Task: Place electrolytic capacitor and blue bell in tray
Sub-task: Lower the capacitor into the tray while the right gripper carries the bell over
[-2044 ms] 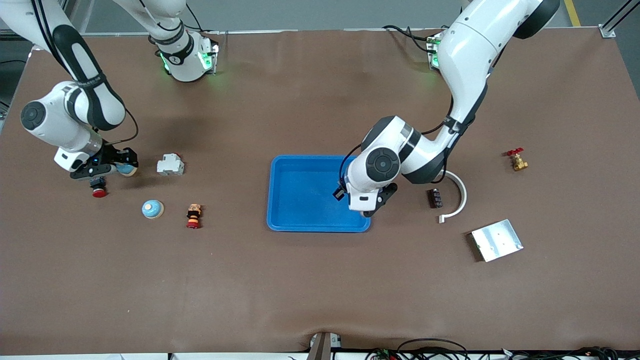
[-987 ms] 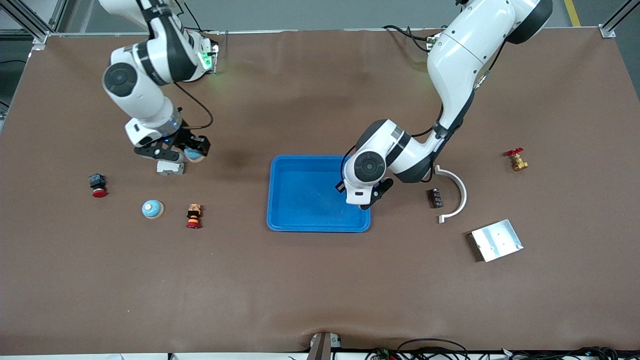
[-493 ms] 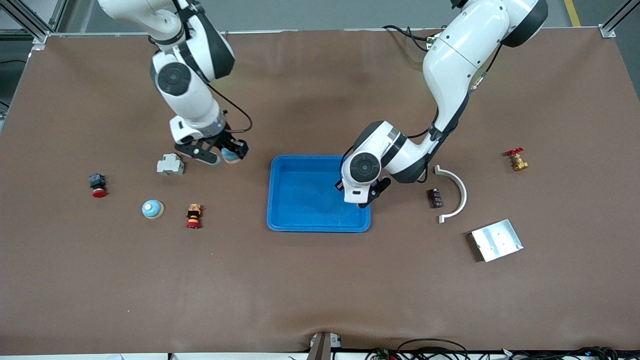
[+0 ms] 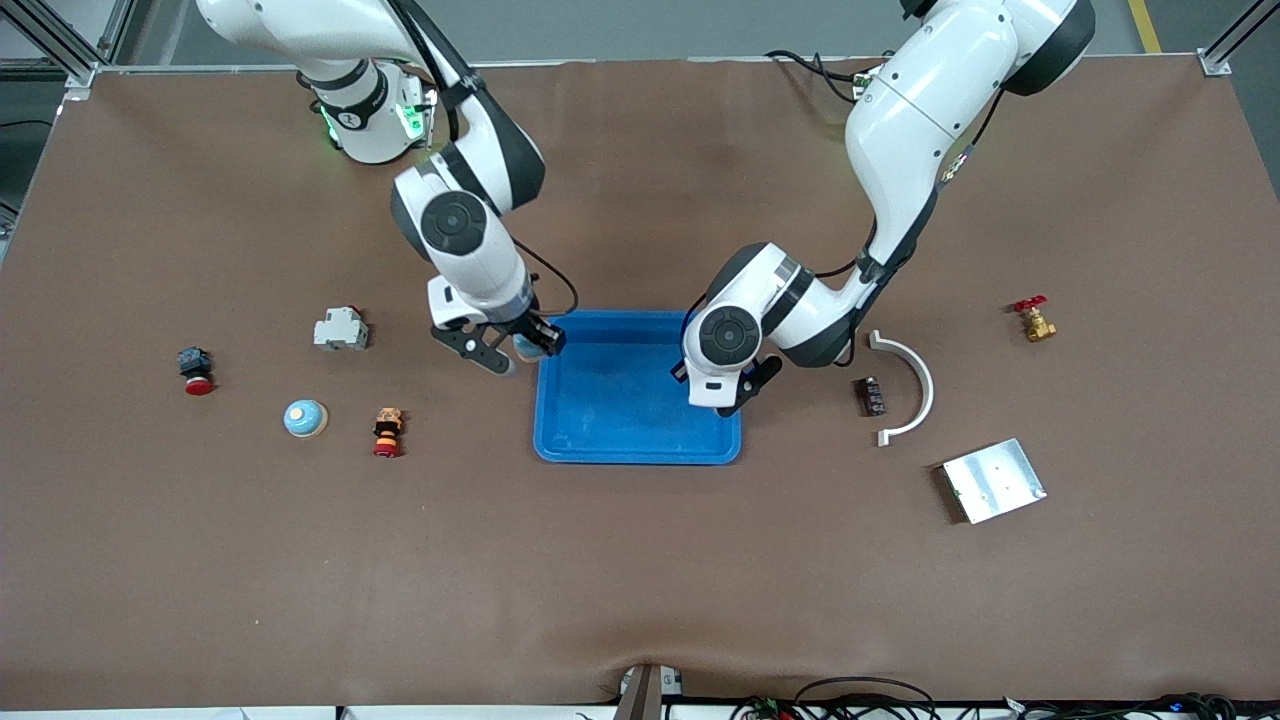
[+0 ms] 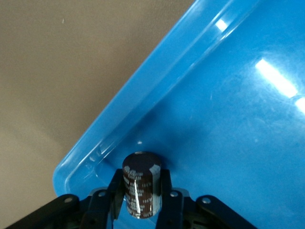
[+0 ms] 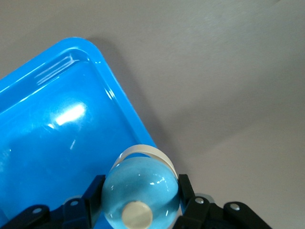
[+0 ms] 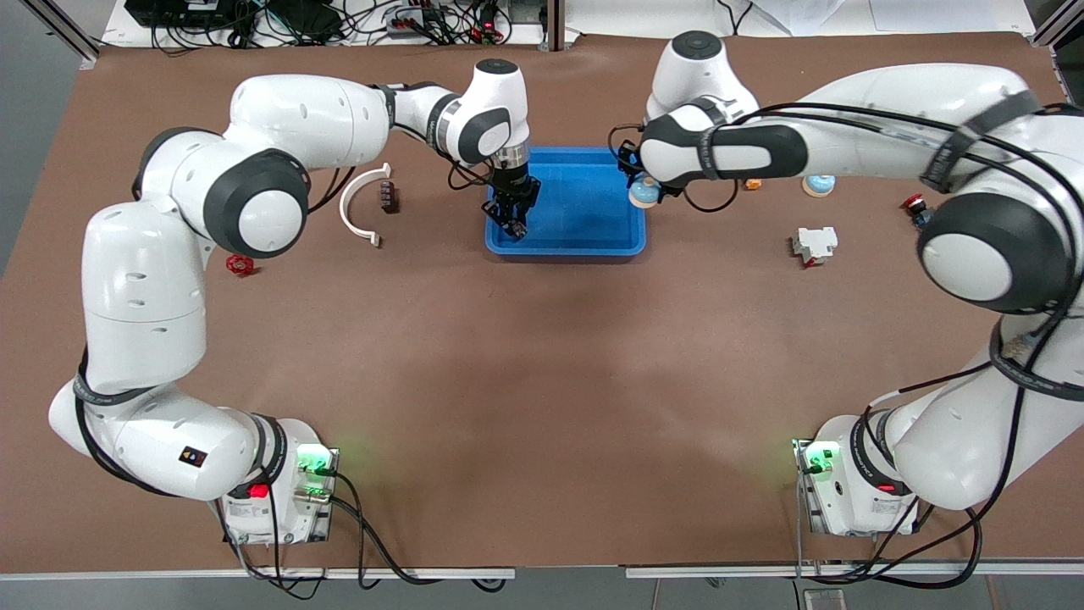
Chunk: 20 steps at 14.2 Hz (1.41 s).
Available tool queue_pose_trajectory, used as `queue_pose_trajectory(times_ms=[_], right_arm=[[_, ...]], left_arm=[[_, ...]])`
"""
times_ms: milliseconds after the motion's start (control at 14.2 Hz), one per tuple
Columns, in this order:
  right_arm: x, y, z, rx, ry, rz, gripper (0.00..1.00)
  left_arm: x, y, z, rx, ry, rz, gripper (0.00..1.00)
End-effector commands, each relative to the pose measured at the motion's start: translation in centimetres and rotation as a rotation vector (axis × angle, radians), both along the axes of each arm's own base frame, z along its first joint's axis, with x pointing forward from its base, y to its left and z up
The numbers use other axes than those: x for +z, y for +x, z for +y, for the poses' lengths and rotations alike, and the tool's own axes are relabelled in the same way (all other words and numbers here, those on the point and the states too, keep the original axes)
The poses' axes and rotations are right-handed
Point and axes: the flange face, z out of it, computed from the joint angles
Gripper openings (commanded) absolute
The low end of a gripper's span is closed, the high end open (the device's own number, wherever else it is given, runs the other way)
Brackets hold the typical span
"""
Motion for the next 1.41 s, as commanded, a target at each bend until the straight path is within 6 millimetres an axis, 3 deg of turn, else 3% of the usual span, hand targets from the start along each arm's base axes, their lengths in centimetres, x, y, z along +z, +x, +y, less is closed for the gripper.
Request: queue_pose_trajectory(times_ms=[0, 141, 352, 564, 846, 987, 1339], right_arm=[[-1.0, 1.3, 2.5, -0.044, 0.002, -0.004, 0.0], [-2.0, 1.7, 3.9, -0.062, 0.004, -0.005, 0.0], [-3.9, 2.1, 5.4, -0.091, 0.0, -0.01, 0.0], [-5.6, 1.7, 6.1, -0.087, 0.007, -0.02, 0.0], [-7.1, 1.4, 6.2, -0.089, -0.001, -0.009, 0.0], [-7.2, 1.4, 6.2, -0.09, 0.001, -0.012, 0.0], [-8.3, 1.2, 6.3, -0.092, 0.006, -0.012, 0.0]], left_arm=[[1.1, 0.8, 0.2, 0.017, 0.016, -0.038, 0.99], [3.7, 1.6, -0.1, 0.031, -0.007, -0.066, 1.0], [10.1, 2.5, 0.0, 0.04, -0.013, -0.107, 1.0], [15.8, 1.8, 1.4, 0.008, 0.043, -0.092, 1.0], [23.2, 2.8, 7.1, -0.114, 0.049, -0.09, 1.0], [25.8, 3.3, 10.2, -0.176, 0.045, -0.084, 1.0], [29.2, 3.8, 19.4, -0.392, 0.002, -0.073, 1.0]])
